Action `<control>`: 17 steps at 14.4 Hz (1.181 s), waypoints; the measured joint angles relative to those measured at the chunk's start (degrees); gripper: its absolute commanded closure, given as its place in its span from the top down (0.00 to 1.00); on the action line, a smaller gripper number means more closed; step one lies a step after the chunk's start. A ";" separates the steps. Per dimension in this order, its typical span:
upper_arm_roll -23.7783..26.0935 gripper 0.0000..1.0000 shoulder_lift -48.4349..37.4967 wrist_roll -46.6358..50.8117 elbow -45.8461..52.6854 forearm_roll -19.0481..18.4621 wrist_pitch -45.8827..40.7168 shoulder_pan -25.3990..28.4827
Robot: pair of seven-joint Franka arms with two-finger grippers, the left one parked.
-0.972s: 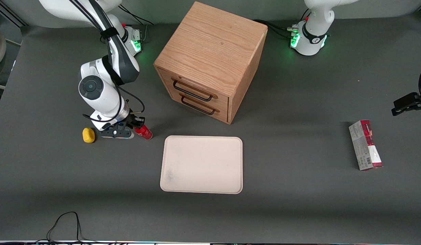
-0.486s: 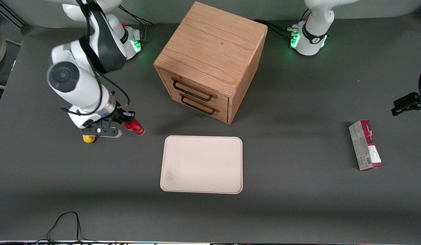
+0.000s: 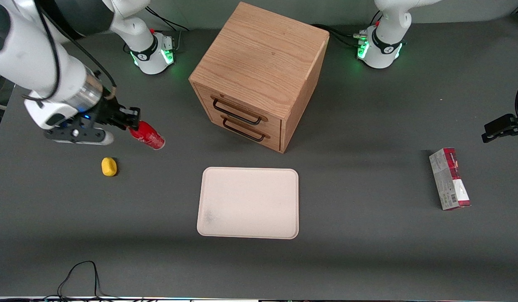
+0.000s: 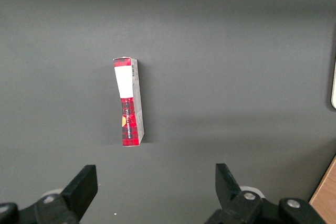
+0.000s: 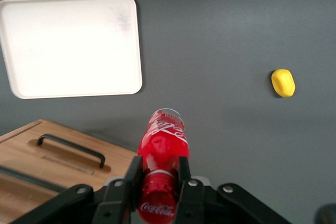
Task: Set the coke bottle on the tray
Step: 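Lift the held bottle off the table with the right gripper, then carry the bottle over the cream tray's edge and lower it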
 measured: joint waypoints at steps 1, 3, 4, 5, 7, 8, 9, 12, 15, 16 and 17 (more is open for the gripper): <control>-0.15 0.00 0.04 -0.12 1.36 0.37 -0.81 -0.14; 0.11 0.00 1.17 -0.30 2.96 0.42 -0.78 -0.09; 0.40 0.00 2.69 -0.31 5.06 0.43 -0.73 -0.01; 0.71 0.00 4.79 -0.32 7.77 0.44 -0.71 0.14; 2.00 0.00 9.73 -0.35 13.62 0.46 -0.81 0.22; 2.69 0.00 12.41 -0.35 16.49 0.46 -0.85 0.29; 3.08 0.00 15.13 -0.35 19.36 0.46 -0.87 0.43; 3.77 0.00 21.54 -0.35 26.17 0.46 -0.87 0.53; 3.94 0.00 24.29 -0.36 28.89 0.31 -0.60 0.52; 3.94 0.00 25.01 -0.38 29.20 0.09 -0.09 0.51; 3.94 0.00 25.87 -0.40 29.22 -0.13 0.95 0.50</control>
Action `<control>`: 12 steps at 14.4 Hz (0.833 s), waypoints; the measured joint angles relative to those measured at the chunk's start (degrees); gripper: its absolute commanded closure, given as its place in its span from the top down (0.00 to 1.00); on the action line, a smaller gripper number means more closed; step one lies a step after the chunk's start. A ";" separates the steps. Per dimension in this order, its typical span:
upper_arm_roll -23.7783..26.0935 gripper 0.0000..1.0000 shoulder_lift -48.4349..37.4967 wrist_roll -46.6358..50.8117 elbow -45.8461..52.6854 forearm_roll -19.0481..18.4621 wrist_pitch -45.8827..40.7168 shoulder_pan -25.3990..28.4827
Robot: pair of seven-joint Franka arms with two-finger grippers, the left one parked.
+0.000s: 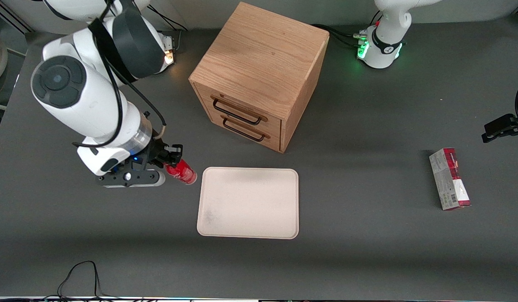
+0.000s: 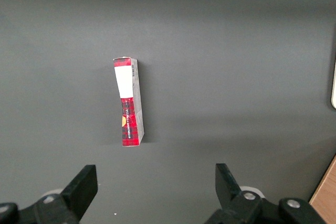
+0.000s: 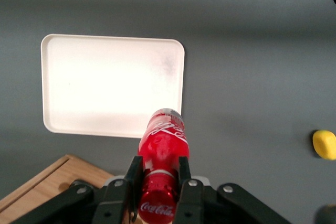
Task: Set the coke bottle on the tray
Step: 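Carry the bottle over the cream tray's edge and lower it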
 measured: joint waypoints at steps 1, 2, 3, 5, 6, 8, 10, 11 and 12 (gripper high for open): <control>0.00 0.00 1.13 -0.01 0.01 -0.12 1.32 -0.02; 0.00 0.00 2.43 -0.01 0.01 -0.19 2.80 -0.06; 0.00 0.00 3.93 -0.01 0.01 -0.23 4.27 -0.13; -0.01 0.00 6.97 -0.02 0.03 -0.27 7.09 -0.34; -0.01 0.00 8.38 -0.03 0.04 -0.28 8.42 -0.45; -0.01 0.00 11.13 -0.06 0.09 -0.29 11.04 -0.52; -0.01 0.00 13.35 -0.07 0.13 -0.29 13.03 -0.50; -0.01 0.00 14.43 -0.08 0.16 -0.29 13.91 -0.49; -0.01 0.00 15.31 -0.09 0.20 -0.29 14.36 -0.49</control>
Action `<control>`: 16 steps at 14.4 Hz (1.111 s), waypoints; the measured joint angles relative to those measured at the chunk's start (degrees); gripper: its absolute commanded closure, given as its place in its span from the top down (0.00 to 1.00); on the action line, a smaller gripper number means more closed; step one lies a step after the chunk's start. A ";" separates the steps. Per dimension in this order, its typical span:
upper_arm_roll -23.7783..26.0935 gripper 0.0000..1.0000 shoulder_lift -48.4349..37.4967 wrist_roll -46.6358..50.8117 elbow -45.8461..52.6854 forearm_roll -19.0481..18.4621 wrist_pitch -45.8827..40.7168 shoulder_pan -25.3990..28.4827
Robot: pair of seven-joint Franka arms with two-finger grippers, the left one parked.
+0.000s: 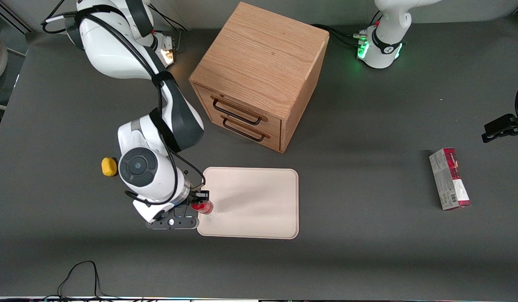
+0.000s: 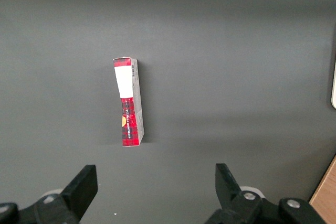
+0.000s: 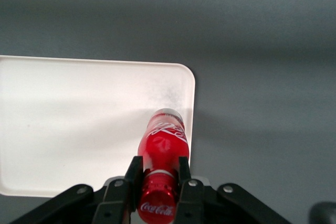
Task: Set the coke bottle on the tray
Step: 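Carry the bottle over the cream tray's edge and lower it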
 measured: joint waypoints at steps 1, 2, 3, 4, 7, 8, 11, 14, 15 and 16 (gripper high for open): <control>0.00 0.00 0.85 -0.01 0.00 0.00 0.63 0.00; 0.00 0.00 1.62 -0.01 0.03 0.00 1.23 0.02; 0.00 0.00 2.38 -0.01 0.05 0.00 1.97 0.05; 0.01 0.00 3.06 -0.01 0.09 0.00 2.51 0.07; 0.01 0.00 4.76 -0.01 0.12 0.00 4.01 0.13; 0.02 0.00 4.99 -0.01 0.12 0.00 4.07 0.15; 0.04 1.00 5.03 0.07 0.22 0.00 4.35 0.18; 0.06 1.00 5.03 0.27 0.25 0.00 4.56 0.21; 0.07 1.00 5.03 0.30 0.26 0.00 4.63 0.23; 0.07 1.00 5.03 0.32 0.27 0.00 4.66 0.25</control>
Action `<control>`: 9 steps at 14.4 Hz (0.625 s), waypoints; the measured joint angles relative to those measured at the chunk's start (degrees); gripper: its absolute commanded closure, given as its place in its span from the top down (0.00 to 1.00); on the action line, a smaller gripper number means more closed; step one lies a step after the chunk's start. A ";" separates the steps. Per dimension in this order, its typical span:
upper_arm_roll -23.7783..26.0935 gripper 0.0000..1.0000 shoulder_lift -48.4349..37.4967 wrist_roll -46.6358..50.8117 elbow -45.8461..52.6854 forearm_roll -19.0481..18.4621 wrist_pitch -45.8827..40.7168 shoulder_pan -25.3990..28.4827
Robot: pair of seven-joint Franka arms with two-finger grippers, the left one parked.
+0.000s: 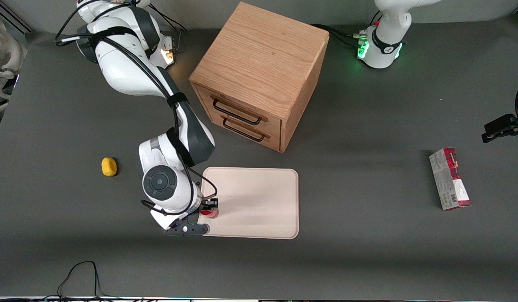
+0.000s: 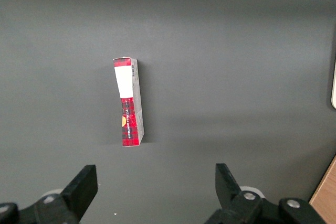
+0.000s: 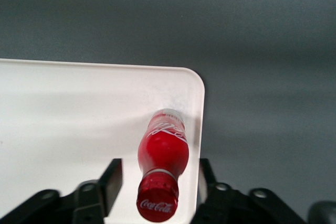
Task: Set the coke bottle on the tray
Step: 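Carry the bottle over the cream tray's edge and lower it, then open the right gripper to release the bottle on the tray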
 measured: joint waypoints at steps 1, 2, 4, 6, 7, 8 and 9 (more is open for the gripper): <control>0.00 1.00 0.00 0.02 0.05 0.00 0.06 0.01; 0.00 1.00 -0.01 0.09 0.15 0.00 0.20 0.02; 0.03 1.00 -0.23 0.40 0.48 0.00 0.28 0.25; 0.08 1.00 -1.58 1.03 1.06 0.03 -1.33 0.93; 0.09 1.00 -3.37 1.47 1.00 0.03 -4.21 1.31; 0.08 1.00 -5.82 1.61 0.76 0.03 -7.86 1.54; 0.08 1.00 -8.99 1.61 -0.05 0.03 -11.31 1.57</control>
